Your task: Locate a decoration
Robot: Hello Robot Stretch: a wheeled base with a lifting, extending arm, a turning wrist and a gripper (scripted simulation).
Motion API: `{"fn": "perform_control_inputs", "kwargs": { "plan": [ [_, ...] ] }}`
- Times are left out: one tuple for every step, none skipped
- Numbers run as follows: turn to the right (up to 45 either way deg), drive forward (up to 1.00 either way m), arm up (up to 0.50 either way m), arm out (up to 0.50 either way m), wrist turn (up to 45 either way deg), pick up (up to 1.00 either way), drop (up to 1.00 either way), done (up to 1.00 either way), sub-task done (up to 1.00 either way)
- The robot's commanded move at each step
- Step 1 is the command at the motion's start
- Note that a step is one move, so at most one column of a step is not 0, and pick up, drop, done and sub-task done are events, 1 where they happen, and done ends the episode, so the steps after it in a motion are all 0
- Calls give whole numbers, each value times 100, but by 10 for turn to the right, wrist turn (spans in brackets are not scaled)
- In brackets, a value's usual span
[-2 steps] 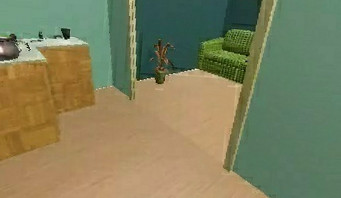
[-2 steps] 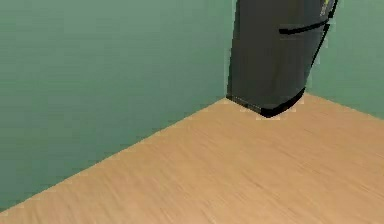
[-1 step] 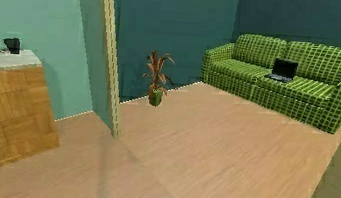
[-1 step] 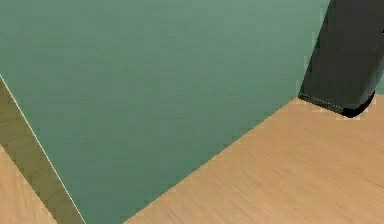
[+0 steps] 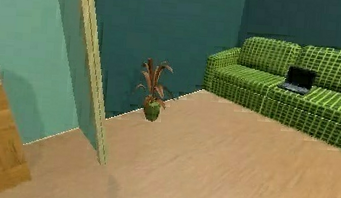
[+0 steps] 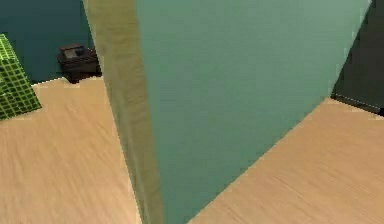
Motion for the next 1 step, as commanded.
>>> {"fn": "perform_control_inputs", "kwargs": {
  "plan": [
    [-180,0,0,0,0,0,0,0,0]
  ]
}}
